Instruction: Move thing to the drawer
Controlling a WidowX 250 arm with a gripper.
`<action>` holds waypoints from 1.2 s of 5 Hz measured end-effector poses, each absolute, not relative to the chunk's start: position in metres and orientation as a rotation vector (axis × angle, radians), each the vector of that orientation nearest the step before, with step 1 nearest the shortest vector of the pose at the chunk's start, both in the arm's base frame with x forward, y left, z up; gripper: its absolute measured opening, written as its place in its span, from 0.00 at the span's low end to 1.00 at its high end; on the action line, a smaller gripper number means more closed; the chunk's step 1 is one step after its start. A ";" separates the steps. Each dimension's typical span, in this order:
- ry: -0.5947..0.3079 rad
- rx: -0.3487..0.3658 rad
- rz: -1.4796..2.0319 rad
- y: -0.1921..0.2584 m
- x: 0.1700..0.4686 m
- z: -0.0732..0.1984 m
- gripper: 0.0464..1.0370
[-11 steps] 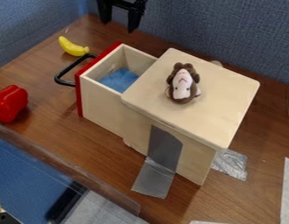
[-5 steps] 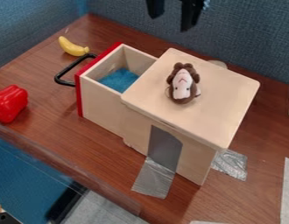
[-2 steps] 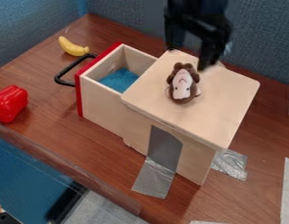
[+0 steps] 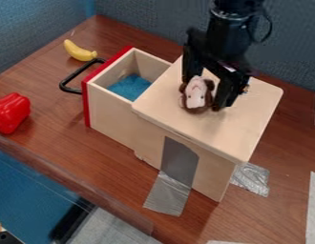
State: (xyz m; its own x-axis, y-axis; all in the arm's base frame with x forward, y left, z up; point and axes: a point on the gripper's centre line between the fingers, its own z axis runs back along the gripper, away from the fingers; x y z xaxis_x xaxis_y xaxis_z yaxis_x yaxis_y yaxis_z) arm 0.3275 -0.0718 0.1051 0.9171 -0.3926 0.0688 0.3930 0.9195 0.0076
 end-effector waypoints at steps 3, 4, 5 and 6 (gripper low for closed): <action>-0.102 0.005 -0.382 -0.037 0.344 0.123 0.17; -0.124 -0.004 -0.350 -0.005 0.347 0.120 0.08; -0.124 0.051 -0.301 0.019 0.346 0.112 0.05; -0.093 0.084 -0.233 0.037 0.350 0.090 0.05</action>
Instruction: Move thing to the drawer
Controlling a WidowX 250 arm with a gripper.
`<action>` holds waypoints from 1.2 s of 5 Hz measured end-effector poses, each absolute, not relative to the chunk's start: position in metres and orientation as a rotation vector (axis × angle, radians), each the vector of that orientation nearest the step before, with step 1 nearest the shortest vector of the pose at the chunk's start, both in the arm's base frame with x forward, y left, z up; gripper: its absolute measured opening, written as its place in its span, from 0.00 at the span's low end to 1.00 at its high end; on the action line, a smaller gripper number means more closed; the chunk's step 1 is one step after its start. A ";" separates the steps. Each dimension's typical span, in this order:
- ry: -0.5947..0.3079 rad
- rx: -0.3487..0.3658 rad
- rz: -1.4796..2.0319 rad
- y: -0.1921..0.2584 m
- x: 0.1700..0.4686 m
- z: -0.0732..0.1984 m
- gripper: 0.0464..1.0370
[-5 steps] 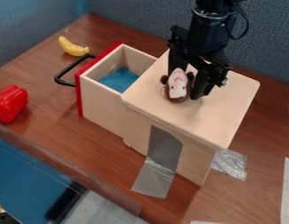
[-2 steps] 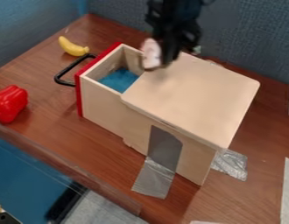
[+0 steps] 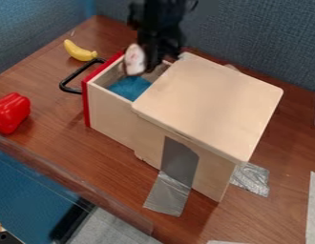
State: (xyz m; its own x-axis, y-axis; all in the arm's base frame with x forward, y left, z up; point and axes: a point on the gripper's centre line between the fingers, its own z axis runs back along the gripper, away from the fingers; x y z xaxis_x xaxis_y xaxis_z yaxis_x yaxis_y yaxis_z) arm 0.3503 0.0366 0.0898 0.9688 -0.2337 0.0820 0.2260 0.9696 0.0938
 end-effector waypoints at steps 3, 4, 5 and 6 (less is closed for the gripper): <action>-0.025 0.042 -0.165 0.033 0.345 0.074 0.60; -0.058 0.036 -0.180 0.032 0.343 0.094 0.89; -0.136 0.034 -0.198 0.031 0.341 0.125 0.97; -0.176 0.037 -0.173 0.041 0.335 0.145 0.96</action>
